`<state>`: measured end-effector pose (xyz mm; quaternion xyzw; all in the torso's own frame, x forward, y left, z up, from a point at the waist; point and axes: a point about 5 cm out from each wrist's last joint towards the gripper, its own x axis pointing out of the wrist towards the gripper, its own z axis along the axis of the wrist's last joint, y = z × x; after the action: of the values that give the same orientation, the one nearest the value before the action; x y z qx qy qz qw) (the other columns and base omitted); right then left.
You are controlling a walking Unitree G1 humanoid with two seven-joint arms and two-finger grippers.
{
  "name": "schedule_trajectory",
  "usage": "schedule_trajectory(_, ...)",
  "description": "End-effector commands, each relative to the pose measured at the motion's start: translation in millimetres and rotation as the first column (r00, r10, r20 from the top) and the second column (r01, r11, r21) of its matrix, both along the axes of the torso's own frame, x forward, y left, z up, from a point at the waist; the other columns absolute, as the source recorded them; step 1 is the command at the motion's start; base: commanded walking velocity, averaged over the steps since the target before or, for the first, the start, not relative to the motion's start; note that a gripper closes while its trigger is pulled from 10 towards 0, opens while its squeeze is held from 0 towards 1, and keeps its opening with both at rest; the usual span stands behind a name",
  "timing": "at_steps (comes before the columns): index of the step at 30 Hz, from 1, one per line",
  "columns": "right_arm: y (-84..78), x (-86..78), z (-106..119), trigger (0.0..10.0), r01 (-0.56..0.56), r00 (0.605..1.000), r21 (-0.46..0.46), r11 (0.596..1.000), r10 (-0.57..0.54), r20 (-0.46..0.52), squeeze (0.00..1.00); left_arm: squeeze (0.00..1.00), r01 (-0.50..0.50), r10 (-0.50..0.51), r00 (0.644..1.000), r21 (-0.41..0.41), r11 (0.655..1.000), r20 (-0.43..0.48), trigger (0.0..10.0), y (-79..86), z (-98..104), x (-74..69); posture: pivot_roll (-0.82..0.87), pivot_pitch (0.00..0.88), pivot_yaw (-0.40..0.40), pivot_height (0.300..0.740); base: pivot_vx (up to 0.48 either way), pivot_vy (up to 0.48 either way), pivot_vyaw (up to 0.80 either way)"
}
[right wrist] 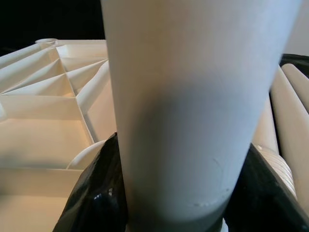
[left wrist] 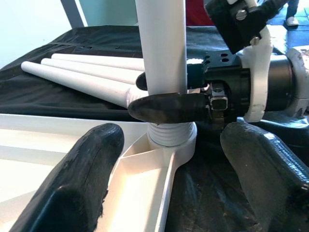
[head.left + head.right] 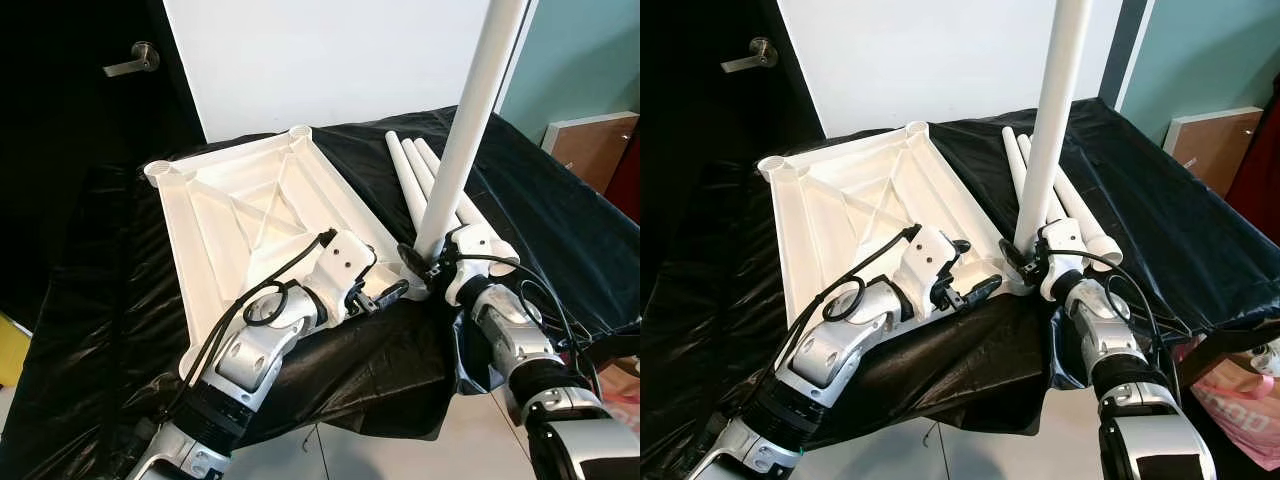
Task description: Building children table
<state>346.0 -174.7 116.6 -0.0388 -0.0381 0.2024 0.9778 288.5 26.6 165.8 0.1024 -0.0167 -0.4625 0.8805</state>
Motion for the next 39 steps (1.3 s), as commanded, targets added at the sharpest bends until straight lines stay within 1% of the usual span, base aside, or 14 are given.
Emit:
schedule_trajectory(1,-4.6,-6.1,-18,10.0,0.099,0.992,0.019,0.995,-0.097,-0.078,0.0,0.0,0.04,-0.04,0.999,0.007,0.999,-0.014,10.0,-0.7,-1,-2.5,-0.21,0.042,0.032,0.74,0.0,0.0,0.0)
schedule_trajectory(4,8.2,-8.0,-18,10.0,0.269,0.962,0.097,0.958,-0.262,-0.081,0.0,0.0,0.048,-0.048,0.998,0.007,0.999,-0.027,10.0,-1.0,-3,-4.9,-0.22,0.062,0.04,0.74,0.0,0.0,0.0)
schedule_trajectory(6,8.2,-8.0,-18,10.0,0.269,0.962,0.097,0.958,-0.262,-0.081,0.0,0.0,0.048,-0.048,0.998,0.007,0.999,-0.027,10.0,-1.0,-3,-4.9,-0.22,0.062,0.04,0.74,0.0,0.0,0.0)
schedule_trajectory(8,17.4,-10.5,-19,10.0,0.431,0.902,0.114,0.895,-0.422,-0.093,0.0,0.0,0.049,-0.048,0.998,0.011,0.999,-0.037,10.0,0.4,-4,-5.7,-0.21,0.086,0.041,0.74,0.0,0.0,0.0)
schedule_trajectory(9,17.4,-10.5,-19,10.0,0.431,0.902,0.114,0.895,-0.422,-0.093,0.0,0.0,0.049,-0.048,0.998,0.011,0.999,-0.037,10.0,0.4,-4,-5.7,-0.21,0.086,0.041,0.74,0.0,0.0,0.0)
schedule_trajectory(11,24.7,-13.3,-22,10.0,0.534,0.845,0.133,0.835,-0.522,-0.12,0.0,0.0,0.04,-0.04,0.998,0.008,0.999,-0.044,10.0,2.0,-4,-6.2,-0.21,0.102,0.045,0.74,0.0,0.0,0.0)
schedule_trajectory(13,28.8,-14.7,-23,10.0,0.552,0.833,0.136,0.823,-0.537,-0.136,0.0,0.0,0.038,-0.038,0.998,0.005,0.999,-0.048,10.0,2.4,-4,-7.4,-0.2,0.116,0.043,0.74,0.0,0.0,0.0)
schedule_trajectory(19,45.6,-22.1,-17,10.0,0.491,0.871,0.168,0.855,-0.479,-0.112,0.0,0.0,0.037,-0.037,0.997,0.004,0.999,-0.067,10.0,4.3,-9,-12.9,-0.2,0.135,0.04,0.74,0.0,0.0,0.0)
schedule_trajectory(25,46.5,-23.9,-8,10.0,0.472,0.881,0.167,0.866,-0.468,-0.065,0.0,0.0,0.032,-0.032,0.997,0.004,0.999,-0.064,10.0,5.3,-6,-11.6,-0.19,0.132,0.035,0.74,0.0,0.0,0.0)
schedule_trajectory(26,44.7,-23.4,-5,10.0,0.467,0.883,0.167,0.868,-0.467,-0.045,0.68,0.0,0.025,-0.025,0.998,0.007,1.0,-0.059,10.0,7.1,-5,-10.2,-0.19,0.132,0.032,0.74,0.0,0.0,0.0)
schedule_trajectory(28,42.3,-22.7,-1,10.0,0.463,0.885,0.167,0.871,-0.466,-0.023,0.68,0.0,0.017,-0.017,0.998,0.01,1.0,-0.054,10.0,9.1,-3,-8.5,-0.19,0.131,0.031,0.74,0.0,0.0,0.0)
schedule_trajectory(29,40.7,-21.9,1,10.0,0.449,0.891,0.167,0.878,-0.453,-0.015,1.0,0.0,0.012,-0.012,0.999,0.011,1.0,-0.05,10.0,10.3,-2,-7.3,-0.19,0.125,0.03,0.74,0.0,0.0,0.0)
schedule_trajectory(33,33.6,-20.4,6,10.0,0.399,0.913,0.173,0.9,-0.407,0.009,1.0,0.0,0.001,0.0,0.999,0.008,1.0,-0.041,10.0,13.0,0,-4.7,-0.19,0.117,0.026,0.74,0.0,0.0,0.0)
schedule_trajectory(39,20.2,-22.7,16,10.0,0.227,0.969,0.131,0.965,-0.237,0.072,1.0,0.0,-0.006,0.006,1.0,0.007,1.0,-0.022,10.0,13.6,5,-0.7,-0.18,0.088,0.025,0.74,0.0,0.0,0.0)
